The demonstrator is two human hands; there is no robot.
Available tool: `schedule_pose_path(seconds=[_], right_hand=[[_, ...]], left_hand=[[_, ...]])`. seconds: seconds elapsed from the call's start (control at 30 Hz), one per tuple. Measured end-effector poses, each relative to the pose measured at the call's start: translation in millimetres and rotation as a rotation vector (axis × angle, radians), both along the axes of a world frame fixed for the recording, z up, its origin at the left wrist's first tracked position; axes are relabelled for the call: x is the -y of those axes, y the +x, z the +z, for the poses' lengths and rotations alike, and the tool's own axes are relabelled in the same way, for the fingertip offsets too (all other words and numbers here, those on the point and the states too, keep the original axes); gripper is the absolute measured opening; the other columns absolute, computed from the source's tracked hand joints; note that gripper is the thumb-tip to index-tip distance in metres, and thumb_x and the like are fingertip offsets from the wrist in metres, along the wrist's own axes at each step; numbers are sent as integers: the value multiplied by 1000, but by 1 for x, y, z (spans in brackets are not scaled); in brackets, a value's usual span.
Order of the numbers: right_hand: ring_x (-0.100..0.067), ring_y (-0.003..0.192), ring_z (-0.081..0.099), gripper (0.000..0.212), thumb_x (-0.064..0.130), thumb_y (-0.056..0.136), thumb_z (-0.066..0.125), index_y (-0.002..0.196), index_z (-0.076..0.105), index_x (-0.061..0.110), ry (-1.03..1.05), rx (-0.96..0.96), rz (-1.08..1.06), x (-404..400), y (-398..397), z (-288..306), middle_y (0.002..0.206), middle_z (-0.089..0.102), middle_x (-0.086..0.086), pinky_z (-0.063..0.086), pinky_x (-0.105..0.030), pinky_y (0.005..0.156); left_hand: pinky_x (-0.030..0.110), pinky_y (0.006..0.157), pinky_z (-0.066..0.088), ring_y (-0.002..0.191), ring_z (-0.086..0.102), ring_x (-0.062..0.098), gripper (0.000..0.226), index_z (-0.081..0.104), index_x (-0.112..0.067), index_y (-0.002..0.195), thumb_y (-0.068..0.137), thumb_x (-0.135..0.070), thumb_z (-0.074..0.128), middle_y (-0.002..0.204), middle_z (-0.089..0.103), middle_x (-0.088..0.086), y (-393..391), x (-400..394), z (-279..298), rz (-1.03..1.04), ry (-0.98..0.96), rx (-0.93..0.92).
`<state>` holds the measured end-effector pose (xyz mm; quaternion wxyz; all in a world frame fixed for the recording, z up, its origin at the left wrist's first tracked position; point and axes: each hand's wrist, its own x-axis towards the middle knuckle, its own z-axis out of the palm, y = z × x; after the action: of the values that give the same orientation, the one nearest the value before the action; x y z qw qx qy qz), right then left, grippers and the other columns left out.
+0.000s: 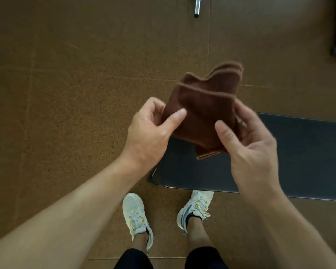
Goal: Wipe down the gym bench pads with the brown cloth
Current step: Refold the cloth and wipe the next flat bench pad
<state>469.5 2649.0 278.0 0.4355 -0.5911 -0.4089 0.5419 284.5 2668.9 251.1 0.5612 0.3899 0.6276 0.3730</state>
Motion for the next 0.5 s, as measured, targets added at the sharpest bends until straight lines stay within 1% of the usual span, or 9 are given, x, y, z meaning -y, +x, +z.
schedule_pose_path(seconds=[0.07, 0.13, 0.2, 0.27, 0.33, 0.4, 0.43, 0.47, 0.5], right_hand=[[-14, 115, 72, 44, 16, 94, 72, 135, 63, 28, -102, 98, -7, 23, 7, -24, 120, 77, 3, 62, -33, 92], [-7, 108, 73, 42, 18, 95, 76, 130, 65, 37, -284, 269, 26, 48, 14, -55, 113, 78, 9, 60, -33, 95], [-7, 113, 70, 48, 25, 96, 76, 135, 57, 45, -534, 390, 100, 72, 19, -82, 121, 73, 12, 56, -32, 100], [-11, 123, 63, 52, 30, 99, 72, 145, 52, 43, -650, 502, 117, 92, 18, -99, 133, 64, 10, 53, -37, 106], [-10, 133, 52, 51, 33, 100, 69, 147, 52, 38, -554, 653, 53, 103, 13, -102, 140, 55, 10, 47, -43, 114], [-9, 145, 36, 52, 37, 101, 64, 151, 49, 36, -352, 783, 65, 105, 2, -102, 155, 45, 8, 35, -44, 123], [-10, 153, 25, 56, 44, 103, 58, 156, 42, 39, -291, 816, 159, 104, -5, -106, 164, 34, 9, 26, -45, 128], [-11, 159, 9, 60, 55, 104, 48, 160, 30, 45, -274, 841, 293, 103, -13, -114, 172, 18, 12, 14, -47, 131], [-13, 161, -9, 65, 66, 103, 36, 162, 15, 51, -286, 885, 430, 101, -21, -125, 175, -2, 14, 1, -48, 132]], left_hand=[[51, 83, 59, 87, 71, 31, 34, 59, -13, 93, 88, -43, 73, 91, 72, 14, 4, 27, -19, -14, -143, -123], [50, 85, 58, 84, 72, 25, 27, 57, -20, 96, 91, -41, 74, 89, 75, 7, 8, 56, -47, -83, -390, -220], [46, 92, 58, 89, 73, 14, 23, 55, -26, 108, 94, -34, 72, 94, 77, -4, 12, 81, -69, -144, -611, -220], [44, 96, 58, 95, 72, 12, 29, 54, -27, 119, 95, -29, 70, 98, 77, -6, 14, 97, -86, -141, -709, -216], [44, 95, 58, 96, 73, 12, 31, 53, -28, 121, 96, -29, 70, 98, 77, -7, 16, 102, -94, -100, -704, -221], [44, 91, 60, 93, 73, 12, 32, 54, -30, 120, 94, -31, 72, 96, 76, -6, 15, 103, -98, -34, -667, -212], [44, 88, 61, 92, 74, 13, 32, 55, -31, 120, 93, -33, 73, 97, 75, -6, 13, 103, -99, 8, -642, -214], [44, 86, 62, 91, 73, 14, 30, 57, -31, 118, 93, -35, 72, 98, 74, -5, 11, 102, -100, 49, -610, -230], [44, 84, 62, 91, 73, 15, 26, 59, -32, 115, 93, -37, 71, 99, 73, -4, 8, 101, -102, 88, -578, -261]])
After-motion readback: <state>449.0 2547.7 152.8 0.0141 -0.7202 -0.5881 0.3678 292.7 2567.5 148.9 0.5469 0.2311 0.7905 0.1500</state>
